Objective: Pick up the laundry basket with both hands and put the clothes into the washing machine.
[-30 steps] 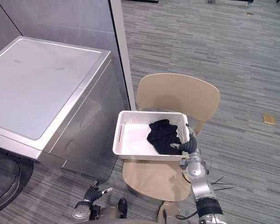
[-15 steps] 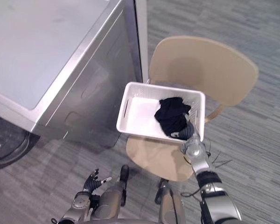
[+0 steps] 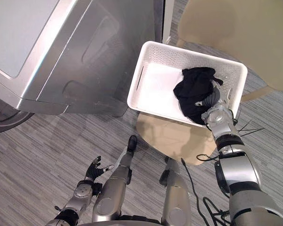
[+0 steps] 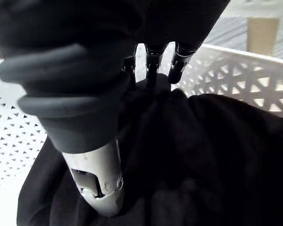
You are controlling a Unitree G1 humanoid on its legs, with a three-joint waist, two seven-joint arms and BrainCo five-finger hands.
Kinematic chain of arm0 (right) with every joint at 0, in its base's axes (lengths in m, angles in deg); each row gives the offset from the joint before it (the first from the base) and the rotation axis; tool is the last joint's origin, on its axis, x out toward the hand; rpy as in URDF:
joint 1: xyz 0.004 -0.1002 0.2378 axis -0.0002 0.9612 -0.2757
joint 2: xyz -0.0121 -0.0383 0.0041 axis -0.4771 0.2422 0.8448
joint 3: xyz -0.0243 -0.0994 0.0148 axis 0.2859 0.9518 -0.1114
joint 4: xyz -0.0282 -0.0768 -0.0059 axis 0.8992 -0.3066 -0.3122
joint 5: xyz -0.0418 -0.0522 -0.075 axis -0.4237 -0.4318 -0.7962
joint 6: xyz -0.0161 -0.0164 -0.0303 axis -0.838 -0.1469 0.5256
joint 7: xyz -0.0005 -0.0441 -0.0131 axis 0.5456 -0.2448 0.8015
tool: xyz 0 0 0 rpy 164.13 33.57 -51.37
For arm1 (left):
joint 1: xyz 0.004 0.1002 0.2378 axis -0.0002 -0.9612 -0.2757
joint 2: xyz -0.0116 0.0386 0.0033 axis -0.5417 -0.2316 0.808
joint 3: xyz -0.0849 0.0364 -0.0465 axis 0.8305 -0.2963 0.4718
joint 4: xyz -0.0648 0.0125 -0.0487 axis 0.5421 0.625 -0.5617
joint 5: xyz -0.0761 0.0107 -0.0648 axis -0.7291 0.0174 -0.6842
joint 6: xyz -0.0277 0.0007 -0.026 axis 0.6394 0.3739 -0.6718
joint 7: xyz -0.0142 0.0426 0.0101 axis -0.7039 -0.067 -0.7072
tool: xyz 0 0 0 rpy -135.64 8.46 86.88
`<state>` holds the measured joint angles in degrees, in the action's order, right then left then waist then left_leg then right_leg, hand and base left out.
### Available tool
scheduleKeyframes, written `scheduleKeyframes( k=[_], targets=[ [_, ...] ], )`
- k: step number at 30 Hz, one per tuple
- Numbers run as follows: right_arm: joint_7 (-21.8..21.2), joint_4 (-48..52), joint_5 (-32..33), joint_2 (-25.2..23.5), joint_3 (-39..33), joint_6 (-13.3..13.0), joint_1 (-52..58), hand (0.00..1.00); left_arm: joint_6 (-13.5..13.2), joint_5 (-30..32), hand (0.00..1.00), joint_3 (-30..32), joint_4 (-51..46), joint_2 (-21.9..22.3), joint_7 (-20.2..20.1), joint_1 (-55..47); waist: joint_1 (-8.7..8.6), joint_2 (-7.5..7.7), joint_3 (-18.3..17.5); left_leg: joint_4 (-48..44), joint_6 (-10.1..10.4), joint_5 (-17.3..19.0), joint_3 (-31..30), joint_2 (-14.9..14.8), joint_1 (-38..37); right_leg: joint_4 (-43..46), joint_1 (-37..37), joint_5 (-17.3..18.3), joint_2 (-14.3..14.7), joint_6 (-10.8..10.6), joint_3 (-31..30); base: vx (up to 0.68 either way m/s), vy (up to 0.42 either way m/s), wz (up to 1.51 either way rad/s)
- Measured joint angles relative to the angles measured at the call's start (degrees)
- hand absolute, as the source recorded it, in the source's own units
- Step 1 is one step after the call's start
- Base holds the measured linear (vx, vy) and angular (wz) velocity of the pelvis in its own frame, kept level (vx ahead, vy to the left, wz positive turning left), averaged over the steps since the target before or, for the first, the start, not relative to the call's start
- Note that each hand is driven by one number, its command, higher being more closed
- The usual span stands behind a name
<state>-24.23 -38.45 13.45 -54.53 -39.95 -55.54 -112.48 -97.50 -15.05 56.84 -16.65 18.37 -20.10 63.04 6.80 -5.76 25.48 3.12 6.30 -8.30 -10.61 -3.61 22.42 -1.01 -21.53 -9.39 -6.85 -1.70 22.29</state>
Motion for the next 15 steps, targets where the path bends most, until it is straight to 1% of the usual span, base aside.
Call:
scheduleKeyframes(
  k=[1, 3, 5, 7, 9, 10, 13, 15],
  targets=[
    [-0.06, -1.69, -0.22, 0.49, 1.66, 0.03, -1.12, 0.0, -0.08, -0.01, 0.0, -0.93, -0.05, 0.02, 0.0, 0.48, 0.43, -0.29, 0.14, 0.0, 0.0, 0.0, -0.26, 0.17, 0.47, -0.4, -0.13, -0.1, -0.05, -0.03, 0.24, 0.02, 0.006, 0.09],
    [-0.17, -2.71, -1.0, 0.67, 3.6, 0.07, -2.41, 0.0, -0.09, -0.02, 0.0, -1.03, -0.06, 0.03, 0.0, 0.86, 0.5, -0.4, 0.21, -0.02, -0.09, -0.08, -0.57, 0.33, 1.54, -0.4, -1.06, -0.1, -0.17, -0.03, 0.56, 0.02, 0.008, 0.09],
    [-0.31, -3.92, -2.55, 1.65, 5.9, 0.07, -3.66, 0.0, 0.01, -0.02, 0.0, -2.19, -0.02, 0.02, 0.01, 2.06, 0.77, -0.95, 0.51, -0.05, -0.11, -0.26, -1.12, 0.54, 2.69, -0.4, -1.91, -0.1, -0.32, -0.03, 0.99, 0.01, 0.01, 0.12],
    [-0.31, -4.12, -5.94, 3.77, 8.24, 0.04, -4.53, 0.0, -0.1, -0.01, 0.0, -4.05, -1.17, 0.07, -0.02, 3.64, 1.77, -1.81, 1.58, -0.06, -0.12, -0.44, -1.94, 0.67, 3.64, -0.41, -2.41, -0.1, -0.41, -0.03, 1.35, 0.0, 0.011, 0.15],
    [-0.2, -4.11, -7.5, 4.85, 9.84, 0.03, -6.14, 0.0, -0.12, 0.02, 0.0, -4.78, -1.24, 0.08, -0.05, 5.0, 1.86, -1.88, 1.62, -0.06, -0.19, -0.64, -2.32, 0.69, 4.58, -0.4, -3.16, -0.1, -0.38, -0.03, 1.7, -0.01, 0.0, 0.09],
    [-0.21, -4.11, -7.89, 5.31, 10.9, 0.03, -6.65, 1.0, -0.26, 0.04, 0.0, -5.21, -1.4, 0.09, -0.04, 5.55, 1.96, -1.89, 1.62, -0.06, -0.12, -0.71, -2.59, 0.68, 4.95, -0.4, -3.41, -0.1, -0.34, -0.02, 1.93, -0.01, -0.007, 0.12],
    [-0.03, -4.05, -7.87, 5.89, 12.54, 0.03, -7.66, 1.0, -0.5, 0.05, 0.0, -5.71, -2.51, 0.39, -0.04, 6.41, 2.25, -2.07, 1.71, -0.06, 0.02, -0.89, -3.39, 0.62, 5.71, -0.39, -3.81, -0.08, -0.24, -0.02, 2.53, -0.01, -0.007, 0.09],
    [0.0, -3.79, -7.86, 6.28, 12.72, 0.07, -7.68, 1.0, -0.56, 0.05, 0.0, -6.53, -2.74, 0.49, -0.04, 6.82, 3.05, -2.07, 1.71, -0.09, 0.04, -0.91, -3.48, 0.59, 5.7, -0.32, -3.8, -0.07, -0.2, -0.02, 2.56, -0.01, -0.001, 0.02]
  ],
)
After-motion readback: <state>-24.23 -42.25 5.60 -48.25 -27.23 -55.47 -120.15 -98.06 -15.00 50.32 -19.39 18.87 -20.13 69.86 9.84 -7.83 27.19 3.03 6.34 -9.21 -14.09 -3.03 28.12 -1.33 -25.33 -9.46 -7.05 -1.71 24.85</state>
